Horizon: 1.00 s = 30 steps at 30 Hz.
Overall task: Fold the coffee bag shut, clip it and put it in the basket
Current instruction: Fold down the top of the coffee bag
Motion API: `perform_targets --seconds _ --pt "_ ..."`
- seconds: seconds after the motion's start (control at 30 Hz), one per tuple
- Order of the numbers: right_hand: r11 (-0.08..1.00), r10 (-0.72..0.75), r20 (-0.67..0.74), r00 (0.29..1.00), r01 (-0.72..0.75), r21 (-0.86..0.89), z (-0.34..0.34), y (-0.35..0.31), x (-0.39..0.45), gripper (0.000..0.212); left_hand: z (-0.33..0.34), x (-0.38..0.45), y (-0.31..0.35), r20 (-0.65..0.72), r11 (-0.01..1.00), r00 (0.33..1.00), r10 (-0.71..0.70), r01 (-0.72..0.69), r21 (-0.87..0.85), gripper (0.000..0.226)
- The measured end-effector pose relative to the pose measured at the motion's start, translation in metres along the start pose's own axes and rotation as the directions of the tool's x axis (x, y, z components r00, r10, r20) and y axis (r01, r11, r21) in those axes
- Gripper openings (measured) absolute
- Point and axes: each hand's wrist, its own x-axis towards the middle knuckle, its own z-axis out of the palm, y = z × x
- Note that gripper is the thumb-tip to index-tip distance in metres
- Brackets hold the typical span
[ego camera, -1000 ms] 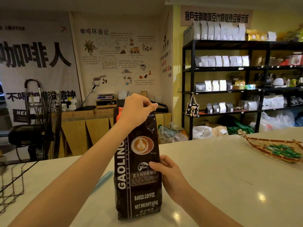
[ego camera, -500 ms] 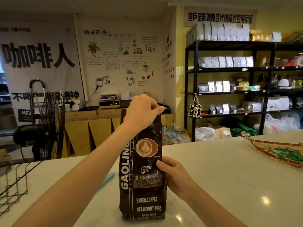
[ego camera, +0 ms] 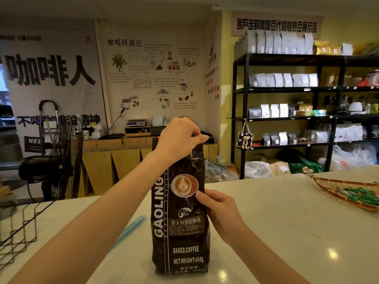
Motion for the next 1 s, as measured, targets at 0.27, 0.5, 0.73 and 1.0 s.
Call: perform_targets --seconds 0.27,0.5,0.73,1.0 --pt "0.997 -0.014 0.060 0.998 0.018 -0.078 -0.004 -0.010 -0.001 0.025 -0.006 -0.063 -0.029 -0.090 0.870 0.937 -0.338 0.275 -0.409 0.100" --pt "0.981 -0.090 0.064 0.994 0.099 -0.166 0.010 -0.015 0.003 0.046 0.033 -0.119 -0.043 0.408 0.283 0.730 -0.548 0.621 -0.731 0.068" --pt "0.969 -0.096 0.052 0.994 0.105 -0.222 0.011 -0.016 0.014 0.073 0.034 -0.123 -0.045 0.359 0.242 0.734 -0.576 0.573 -0.783 0.051" --pt "0.958 -0.065 0.074 0.995 0.083 -0.275 0.010 -0.020 0.022 0.042 0.032 -0.122 -0.049 0.373 0.191 0.731 -0.571 0.561 -0.806 0.035"
